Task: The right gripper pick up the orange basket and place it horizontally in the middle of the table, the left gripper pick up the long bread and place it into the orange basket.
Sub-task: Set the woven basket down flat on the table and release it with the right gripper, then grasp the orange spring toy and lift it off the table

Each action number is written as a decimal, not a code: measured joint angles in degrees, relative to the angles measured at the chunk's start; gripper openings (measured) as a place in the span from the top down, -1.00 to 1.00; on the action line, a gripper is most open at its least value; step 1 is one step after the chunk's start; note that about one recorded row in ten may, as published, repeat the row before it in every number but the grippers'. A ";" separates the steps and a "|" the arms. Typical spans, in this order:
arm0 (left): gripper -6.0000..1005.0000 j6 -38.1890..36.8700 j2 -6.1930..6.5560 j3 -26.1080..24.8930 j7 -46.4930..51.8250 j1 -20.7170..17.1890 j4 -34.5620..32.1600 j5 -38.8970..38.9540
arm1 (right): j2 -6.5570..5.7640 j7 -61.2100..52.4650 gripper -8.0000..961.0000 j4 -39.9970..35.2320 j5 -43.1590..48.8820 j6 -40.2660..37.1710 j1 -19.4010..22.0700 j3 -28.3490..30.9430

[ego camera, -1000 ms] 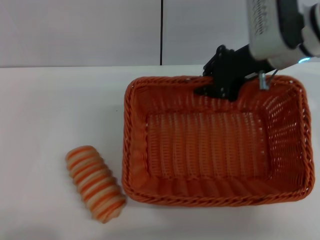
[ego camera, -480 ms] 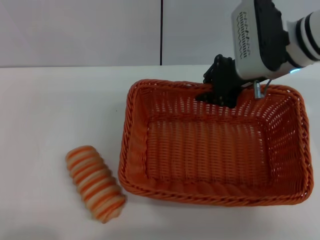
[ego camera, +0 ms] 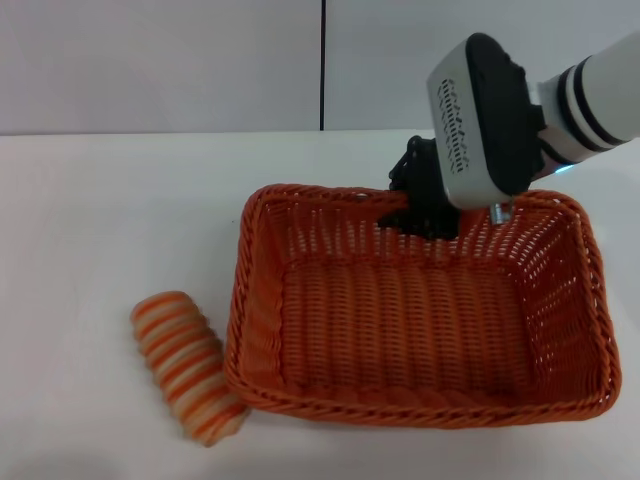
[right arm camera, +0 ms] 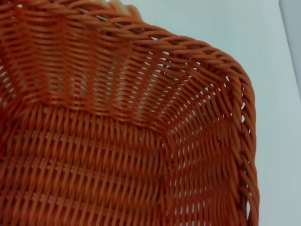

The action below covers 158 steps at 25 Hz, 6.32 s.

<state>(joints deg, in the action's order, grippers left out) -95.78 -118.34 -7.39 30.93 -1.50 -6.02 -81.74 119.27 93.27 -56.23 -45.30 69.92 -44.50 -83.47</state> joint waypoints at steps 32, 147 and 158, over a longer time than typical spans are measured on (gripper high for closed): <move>-0.64 0.17 0.24 -0.08 0.00 2.03 -0.62 -0.35 | -0.16 -8.76 -0.14 -21.35 -6.72 -1.72 11.52 -4.96; 0.36 5.92 0.14 44.97 61.66 18.43 -54.29 -43.29 | -0.42 8.59 -0.14 8.07 -71.15 22.91 37.40 40.27; 0.58 2.80 0.19 44.27 65.25 17.72 -66.17 -40.17 | -0.35 8.59 -0.14 8.16 -71.24 22.97 37.29 40.86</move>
<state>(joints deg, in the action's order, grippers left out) -92.99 -118.15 36.88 96.19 16.22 -72.19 -121.90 118.92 101.86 -48.07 -116.55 92.89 -7.21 -42.61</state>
